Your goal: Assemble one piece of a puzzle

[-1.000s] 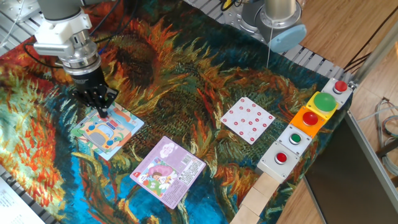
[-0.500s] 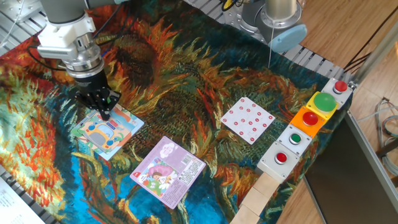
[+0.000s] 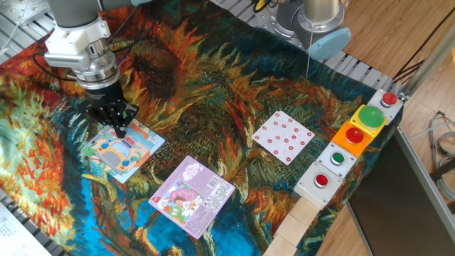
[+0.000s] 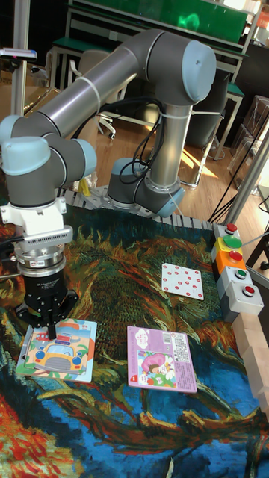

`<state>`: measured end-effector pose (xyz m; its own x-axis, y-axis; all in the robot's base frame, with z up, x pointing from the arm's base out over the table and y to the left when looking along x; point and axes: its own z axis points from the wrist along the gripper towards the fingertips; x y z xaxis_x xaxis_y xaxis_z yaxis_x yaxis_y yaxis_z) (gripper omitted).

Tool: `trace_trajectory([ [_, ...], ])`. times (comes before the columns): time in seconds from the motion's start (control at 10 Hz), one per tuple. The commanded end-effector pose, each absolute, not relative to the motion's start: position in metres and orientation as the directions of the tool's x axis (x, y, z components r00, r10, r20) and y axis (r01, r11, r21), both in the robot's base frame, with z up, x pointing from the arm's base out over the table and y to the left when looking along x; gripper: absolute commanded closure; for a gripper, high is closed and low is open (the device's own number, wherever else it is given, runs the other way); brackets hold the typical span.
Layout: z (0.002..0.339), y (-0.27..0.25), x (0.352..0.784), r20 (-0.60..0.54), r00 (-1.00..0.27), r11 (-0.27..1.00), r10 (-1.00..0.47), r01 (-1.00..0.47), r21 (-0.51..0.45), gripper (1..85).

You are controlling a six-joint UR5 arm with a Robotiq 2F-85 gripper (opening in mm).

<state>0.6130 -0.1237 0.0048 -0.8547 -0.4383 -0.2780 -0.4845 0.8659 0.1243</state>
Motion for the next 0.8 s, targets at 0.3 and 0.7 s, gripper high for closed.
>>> trace_trajectory([
  [0.3, 0.017, -0.123, 0.612, -0.272, -0.866, 0.876, -0.420, -0.465, 0.128, 84.3],
  [0.7, 0.024, -0.134, 0.605, -0.259, -0.863, 0.869, -0.435, -0.477, 0.131, 84.3],
])
